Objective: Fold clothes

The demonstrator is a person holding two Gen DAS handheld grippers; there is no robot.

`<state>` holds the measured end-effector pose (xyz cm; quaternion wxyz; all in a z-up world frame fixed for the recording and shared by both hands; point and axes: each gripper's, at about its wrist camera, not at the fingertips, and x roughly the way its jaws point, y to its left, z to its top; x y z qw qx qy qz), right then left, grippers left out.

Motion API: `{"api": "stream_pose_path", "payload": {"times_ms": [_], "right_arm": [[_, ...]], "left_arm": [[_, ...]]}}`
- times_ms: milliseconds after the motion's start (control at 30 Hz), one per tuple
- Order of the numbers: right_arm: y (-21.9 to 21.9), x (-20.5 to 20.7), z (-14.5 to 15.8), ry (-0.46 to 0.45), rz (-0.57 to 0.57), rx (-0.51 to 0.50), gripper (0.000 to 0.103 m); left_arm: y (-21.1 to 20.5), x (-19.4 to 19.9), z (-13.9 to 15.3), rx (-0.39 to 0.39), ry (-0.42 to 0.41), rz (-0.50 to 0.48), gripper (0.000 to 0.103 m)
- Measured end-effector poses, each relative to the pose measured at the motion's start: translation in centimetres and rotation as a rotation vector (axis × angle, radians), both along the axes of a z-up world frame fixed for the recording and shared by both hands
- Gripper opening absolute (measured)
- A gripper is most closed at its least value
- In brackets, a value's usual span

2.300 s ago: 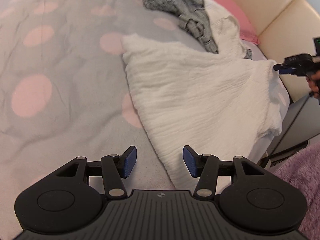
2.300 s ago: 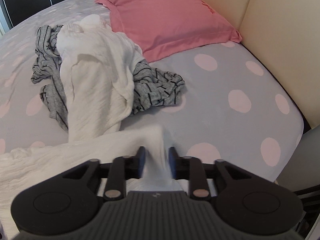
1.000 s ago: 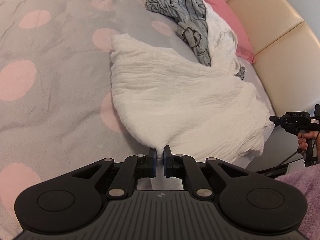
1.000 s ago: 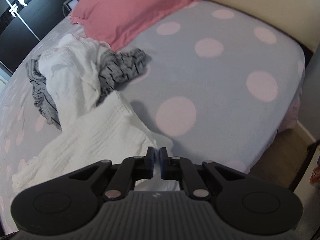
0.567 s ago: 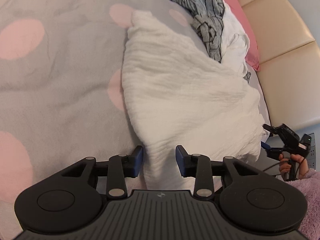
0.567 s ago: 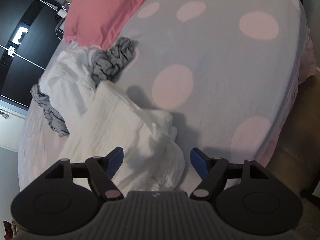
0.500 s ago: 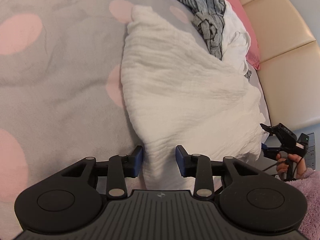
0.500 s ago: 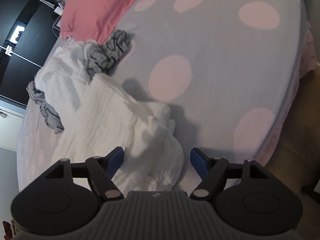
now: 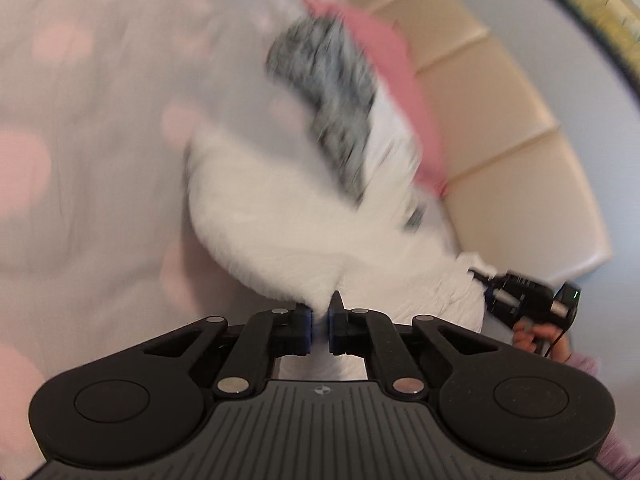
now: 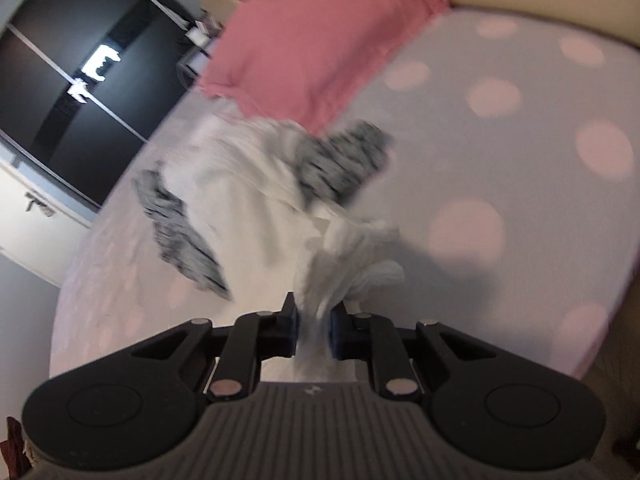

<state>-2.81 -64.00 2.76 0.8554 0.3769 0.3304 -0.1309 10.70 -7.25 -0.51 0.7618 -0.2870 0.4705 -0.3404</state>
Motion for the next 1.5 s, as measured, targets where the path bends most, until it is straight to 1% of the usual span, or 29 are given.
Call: {"api": "stream_pose_path", "payload": {"times_ms": [133,200,300,333,433,500,567,667,767,867,967,1000,1067,1167,1267,1333,1400,1500], "right_arm": [[1.6,2.5,4.9,-0.040,0.022,0.017,0.017],[3.2,4.1,6.9,-0.047,0.047,0.007,0.017],[6.3,6.8,8.9,-0.073,0.100,-0.002,0.017],[7.4,7.6,9.1,-0.087,0.115,0.006,0.017],[10.8,10.1,9.8,-0.131,0.160,0.032,0.017],[13.0,11.8,10.2,-0.160,0.190,0.049,0.017],[15.2,13.3,10.6,-0.184,0.220,0.066,0.017],[18.0,14.3,10.1,-0.149,0.269,0.078,0.017],[20.1,14.0,7.5,-0.047,0.321,0.077,0.017],[21.8,12.7,3.8,0.059,0.345,0.090,0.017],[23.1,10.9,0.1,0.187,0.368,0.074,0.017],[23.3,10.2,-0.9,0.223,0.372,0.073,0.017],[23.6,9.1,-2.0,0.273,0.383,0.070,0.017],[24.2,7.6,-2.1,0.295,0.420,0.023,0.017],[24.6,6.5,-2.9,0.329,0.445,0.012,0.017],[25.0,6.4,-4.2,0.355,0.448,0.004,0.017],[25.6,6.8,-5.5,0.381,0.464,-0.029,0.017],[26.6,7.0,-6.7,0.414,0.507,-0.089,0.018]], "left_arm": [[3.6,2.1,4.8,-0.064,-0.062,0.069,0.005],[5.4,3.2,7.0,-0.051,-0.095,0.095,0.005],[8.4,4.7,9.7,-0.002,-0.119,0.130,0.005],[9.8,5.3,10.4,0.017,-0.120,0.150,0.005],[13.4,6.4,12.4,0.043,-0.141,0.217,0.005],[16.0,6.7,13.8,0.040,-0.161,0.260,0.005],[17.7,6.0,14.0,0.061,-0.158,0.277,0.005],[20.1,4.9,14.1,0.094,-0.152,0.302,0.005],[21.6,3.0,10.4,0.177,-0.043,0.300,0.005],[22.9,1.1,5.9,0.215,0.088,0.298,0.005],[23.2,-0.4,2.4,0.263,0.191,0.270,0.005],[23.3,-1.0,1.7,0.277,0.212,0.257,0.005],[23.2,-2.1,0.9,0.294,0.223,0.228,0.005],[23.5,-3.6,0.5,0.300,0.230,0.201,0.005],[23.5,-4.2,-0.5,0.327,0.237,0.180,0.005],[23.3,-4.0,-1.8,0.350,0.255,0.181,0.005],[23.1,-4.0,-3.1,0.395,0.262,0.159,0.005],[22.6,-4.5,-4.0,0.451,0.264,0.128,0.008]]}}
